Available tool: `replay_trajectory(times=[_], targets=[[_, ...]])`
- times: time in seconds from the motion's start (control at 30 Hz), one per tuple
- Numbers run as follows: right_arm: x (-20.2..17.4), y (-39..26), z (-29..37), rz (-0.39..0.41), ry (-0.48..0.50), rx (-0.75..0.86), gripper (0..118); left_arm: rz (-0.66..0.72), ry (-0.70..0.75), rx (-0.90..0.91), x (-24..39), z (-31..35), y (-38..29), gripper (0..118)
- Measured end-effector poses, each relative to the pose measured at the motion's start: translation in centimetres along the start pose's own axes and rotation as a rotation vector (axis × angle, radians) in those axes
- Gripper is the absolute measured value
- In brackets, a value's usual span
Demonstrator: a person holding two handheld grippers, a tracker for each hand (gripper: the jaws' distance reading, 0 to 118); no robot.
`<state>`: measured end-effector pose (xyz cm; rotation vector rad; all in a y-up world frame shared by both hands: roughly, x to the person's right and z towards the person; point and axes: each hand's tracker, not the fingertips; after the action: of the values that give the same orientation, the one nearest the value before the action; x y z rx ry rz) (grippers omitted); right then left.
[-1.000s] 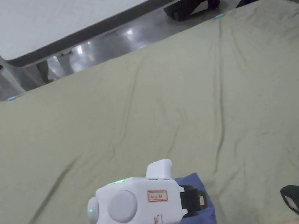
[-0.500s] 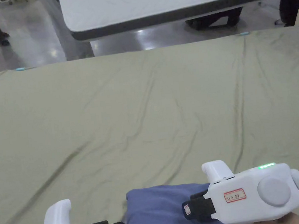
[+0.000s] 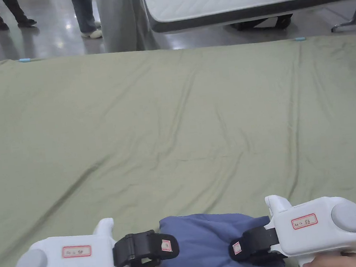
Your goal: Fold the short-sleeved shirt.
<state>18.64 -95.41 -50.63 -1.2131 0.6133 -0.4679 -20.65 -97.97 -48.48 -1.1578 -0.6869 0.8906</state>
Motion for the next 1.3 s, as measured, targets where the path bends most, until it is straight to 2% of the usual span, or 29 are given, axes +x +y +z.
replay_trajectory(times=[0.1,0.13,0.2,0.23,0.27,0.3,0.33,0.37,0.53,0.6,0.7,0.83,1.0,1.13,1.23,1.3], targets=[[0.1,0.0,0.1,0.004,0.003,0.001,1,-0.021,-0.082,-0.045,0.5,-2.4,0.6,113],[0.2,-0.1,0.1,-0.001,0.008,0.003,1,-0.059,-0.104,-0.074,1.1,-3.4,0.8,103],[0.6,-0.3,0.0,-0.021,0.023,0.01,1,-0.065,-0.097,-0.102,1.6,-5.1,0.8,94],[0.7,-0.3,0.0,-0.033,0.028,0.012,1,-0.088,-0.019,-0.109,1.9,-5.9,0.8,89],[0.9,-0.3,0.0,-0.036,0.029,0.012,1,-0.103,0.035,-0.098,1.9,-6.3,0.8,42],[0.8,-0.3,0.1,-0.036,0.014,0.016,1,-0.082,0.06,-0.093,1.5,-6.6,0.8,22],[0.6,-0.3,0.3,-0.034,0.015,0.017,1,-0.034,-0.013,-0.103,1.2,-6.2,0.8,21],[0.3,-0.4,0.6,-0.026,0.016,0.023,1,-0.049,-0.025,-0.099,1.2,-5.7,0.9,21],[-2.1,-1.5,2.4,0.007,-0.01,0.057,0,-0.194,0.049,-0.103,3.5,-2.2,1.2,21],[-3.1,-2.1,3.3,0.006,0.029,0.104,0,-0.218,0.077,-0.103,3.9,0.6,1.9,21],[-4.5,-3.0,4.6,0.013,0.084,0.147,0,-0.274,0.195,-0.088,3.9,6.0,3.2,21],[-6.3,-4.1,4.9,0.061,0.058,0.157,0,-0.246,0.367,-0.062,1.9,14.1,5.7,21],[-7.3,-5.5,3.9,0.072,0.071,0.138,0,-0.239,0.6,-0.075,-1.1,23.1,8.2,21],[-7.9,-6.1,3.0,0.086,0.015,0.13,0,-0.33,0.876,-0.11,-3.0,28.7,9.9,21],[-7.9,-6.5,2.6,0.077,0.01,0.121,0,-0.251,1.037,-0.094,-5.6,32.5,11.5,21],[-8.1,-6.7,2.4,0.078,0.002,0.116,0,-0.19,1.095,-0.071,-6.9,34.2,12.2,21]])
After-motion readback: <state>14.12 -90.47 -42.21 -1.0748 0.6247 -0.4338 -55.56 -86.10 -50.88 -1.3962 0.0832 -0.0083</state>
